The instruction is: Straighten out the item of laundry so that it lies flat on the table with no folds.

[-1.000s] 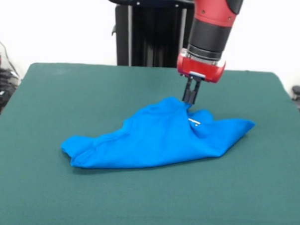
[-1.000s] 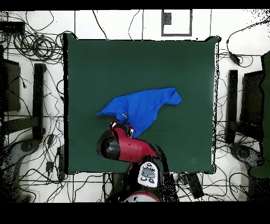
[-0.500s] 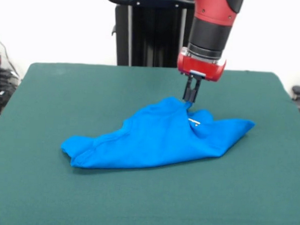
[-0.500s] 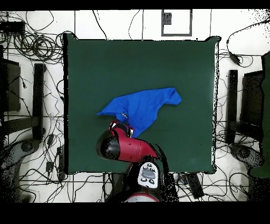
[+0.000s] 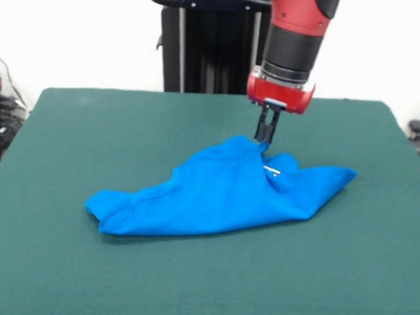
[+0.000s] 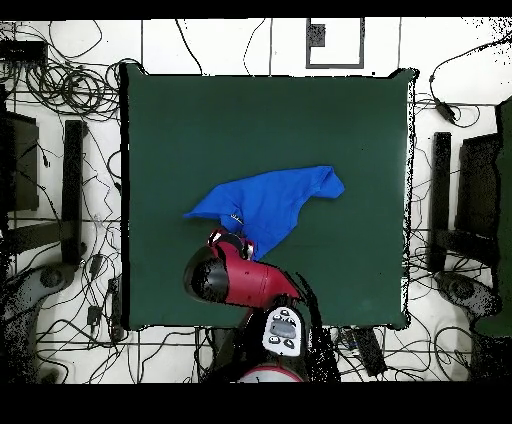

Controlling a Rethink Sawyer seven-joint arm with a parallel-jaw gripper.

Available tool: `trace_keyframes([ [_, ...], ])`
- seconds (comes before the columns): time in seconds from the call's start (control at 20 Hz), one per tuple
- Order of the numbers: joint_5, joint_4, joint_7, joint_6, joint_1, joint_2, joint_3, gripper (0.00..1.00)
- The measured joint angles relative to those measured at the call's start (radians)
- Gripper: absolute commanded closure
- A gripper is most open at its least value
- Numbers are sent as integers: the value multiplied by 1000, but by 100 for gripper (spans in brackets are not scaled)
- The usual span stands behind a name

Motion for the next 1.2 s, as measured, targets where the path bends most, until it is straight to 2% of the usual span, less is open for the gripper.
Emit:
trace_keyframes([
  [0.4,0,0,0,3,-16,0,0,100],
  [0.45,0,0,0,3,-20,2,0,0],
  [1.2,0,0,0,3,-23,10,0,0],
])
